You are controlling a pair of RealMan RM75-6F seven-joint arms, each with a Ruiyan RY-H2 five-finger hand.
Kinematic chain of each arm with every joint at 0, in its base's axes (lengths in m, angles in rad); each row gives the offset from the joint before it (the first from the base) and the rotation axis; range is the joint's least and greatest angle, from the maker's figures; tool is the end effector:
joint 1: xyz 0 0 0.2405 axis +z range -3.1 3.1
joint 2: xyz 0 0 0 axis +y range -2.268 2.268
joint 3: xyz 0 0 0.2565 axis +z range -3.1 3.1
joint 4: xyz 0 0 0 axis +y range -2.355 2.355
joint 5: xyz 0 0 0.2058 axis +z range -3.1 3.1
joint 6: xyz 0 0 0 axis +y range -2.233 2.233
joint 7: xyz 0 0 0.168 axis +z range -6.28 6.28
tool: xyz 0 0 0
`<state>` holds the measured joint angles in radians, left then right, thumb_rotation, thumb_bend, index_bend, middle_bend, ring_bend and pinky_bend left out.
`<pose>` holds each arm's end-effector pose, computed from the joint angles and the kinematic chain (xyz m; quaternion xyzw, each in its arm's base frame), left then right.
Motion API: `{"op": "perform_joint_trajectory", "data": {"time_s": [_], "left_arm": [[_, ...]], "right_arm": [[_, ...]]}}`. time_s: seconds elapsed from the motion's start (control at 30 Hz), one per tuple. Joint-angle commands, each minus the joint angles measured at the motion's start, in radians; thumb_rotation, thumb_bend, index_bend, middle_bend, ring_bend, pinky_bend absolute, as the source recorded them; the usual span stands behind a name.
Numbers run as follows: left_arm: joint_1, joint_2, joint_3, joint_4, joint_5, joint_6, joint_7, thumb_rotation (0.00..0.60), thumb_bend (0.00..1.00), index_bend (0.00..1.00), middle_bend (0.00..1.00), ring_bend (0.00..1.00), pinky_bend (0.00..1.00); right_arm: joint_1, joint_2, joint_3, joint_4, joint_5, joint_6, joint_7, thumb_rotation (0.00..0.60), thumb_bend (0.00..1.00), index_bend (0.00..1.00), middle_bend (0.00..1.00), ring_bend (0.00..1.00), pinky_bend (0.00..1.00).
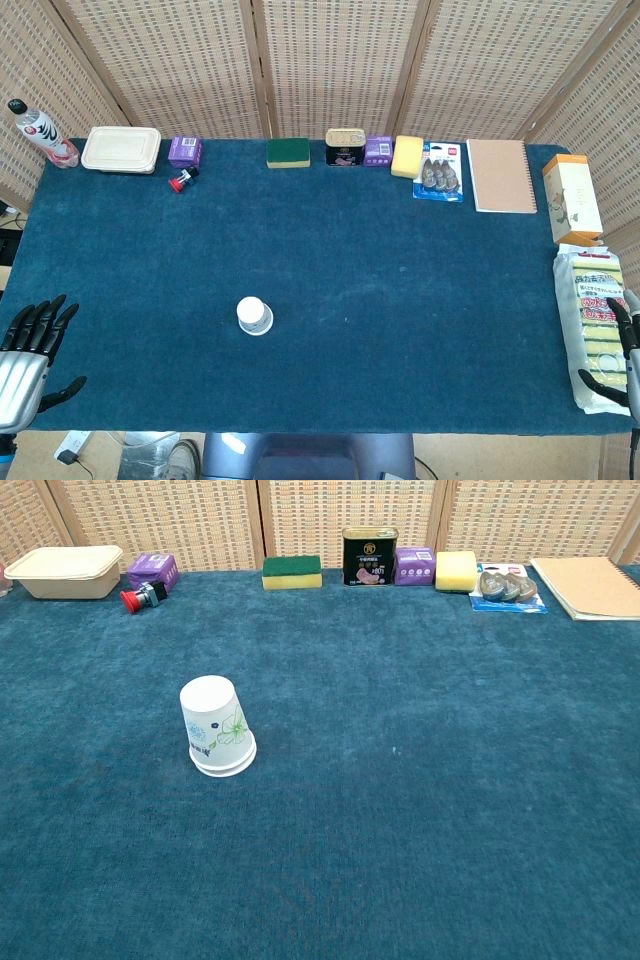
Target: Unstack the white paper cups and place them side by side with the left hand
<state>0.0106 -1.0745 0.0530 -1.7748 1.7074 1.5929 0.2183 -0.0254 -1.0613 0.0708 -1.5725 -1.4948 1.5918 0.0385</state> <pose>-0.2676 0.1531 0.1550 -0.6458 -0.3392 -0.3778 0.5702 -0.3319 -0.1730 0.2058 0.5573 -0.3620 0.3769 0.6452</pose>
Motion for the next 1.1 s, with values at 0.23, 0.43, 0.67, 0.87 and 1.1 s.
{"op": "perform_joint_trajectory", "data": {"time_s": [0.23,0.43,0.67,0.87,1.1], "left_arm": [[-0.028,-0.014,-0.006,-0.007,0.001,-0.047,0.023,0.600,0.12,0.00,0.00,0.00,0.04],[-0.143,0.014,-0.071,-0.104,-0.045,-0.187,0.021,0.600,0.12,0.00,0.00,0.00,0.04],[-0.313,0.019,-0.162,-0.218,-0.151,-0.403,0.104,0.600,0.12,0.06,0.00,0.00,0.04],[-0.395,-0.010,-0.194,-0.281,-0.306,-0.511,0.268,0.600,0.12,0.16,0.00,0.00,0.04],[-0.472,-0.065,-0.206,-0.309,-0.465,-0.555,0.443,0.600,0.12,0.19,0.00,0.00,0.04]], "right_arm": [[-0.008,0.016,-0.004,-0.011,-0.019,0.015,0.046,0.600,0.00,0.07,0.00,0.00,0.00],[-0.008,0.026,-0.010,-0.009,-0.033,0.010,0.077,0.600,0.00,0.07,0.00,0.00,0.00],[-0.006,0.030,-0.015,-0.011,-0.039,0.002,0.089,0.600,0.00,0.07,0.00,0.00,0.00],[-0.008,0.035,-0.014,-0.010,-0.037,0.004,0.109,0.600,0.00,0.07,0.00,0.00,0.00],[-0.007,0.041,-0.014,-0.005,-0.037,0.001,0.133,0.600,0.00,0.07,0.00,0.00,0.00]]}}
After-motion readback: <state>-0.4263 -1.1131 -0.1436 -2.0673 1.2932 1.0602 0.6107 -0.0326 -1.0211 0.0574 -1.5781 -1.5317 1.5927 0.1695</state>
